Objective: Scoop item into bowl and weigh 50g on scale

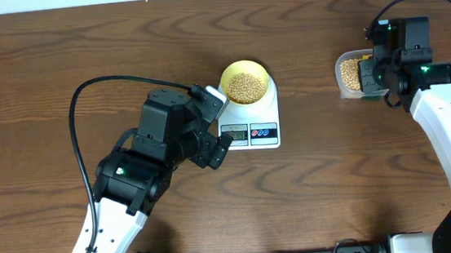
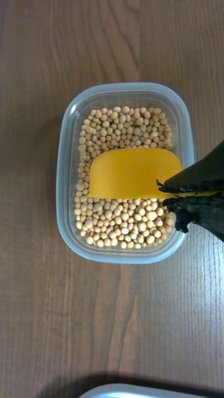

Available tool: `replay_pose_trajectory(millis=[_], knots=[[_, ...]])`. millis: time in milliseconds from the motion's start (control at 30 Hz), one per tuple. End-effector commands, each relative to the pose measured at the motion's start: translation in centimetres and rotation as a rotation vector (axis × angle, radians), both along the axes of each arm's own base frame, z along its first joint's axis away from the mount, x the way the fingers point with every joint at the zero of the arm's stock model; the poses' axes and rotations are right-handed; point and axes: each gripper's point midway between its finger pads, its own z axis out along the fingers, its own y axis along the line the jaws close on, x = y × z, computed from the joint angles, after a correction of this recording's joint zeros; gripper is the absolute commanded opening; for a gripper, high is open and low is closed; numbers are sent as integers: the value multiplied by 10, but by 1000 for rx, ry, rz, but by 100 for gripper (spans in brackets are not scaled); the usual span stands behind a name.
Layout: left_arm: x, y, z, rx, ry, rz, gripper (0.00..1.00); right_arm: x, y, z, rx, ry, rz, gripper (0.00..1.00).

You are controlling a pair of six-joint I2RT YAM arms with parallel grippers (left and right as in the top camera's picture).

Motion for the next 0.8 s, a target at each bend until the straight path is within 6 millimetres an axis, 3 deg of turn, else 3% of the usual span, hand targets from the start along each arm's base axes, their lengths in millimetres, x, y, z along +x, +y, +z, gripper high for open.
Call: replay_pose_trajectory(millis=[0, 367, 767], knots=[[1, 2, 5, -5, -14, 8, 90, 2, -1, -6, -13, 10, 22, 1], [1, 2, 5, -5, -14, 8, 90, 4, -1, -24, -23, 53, 40, 1], [1, 2, 5, -5, -14, 8, 90, 5, -1, -25, -30, 55, 52, 1]])
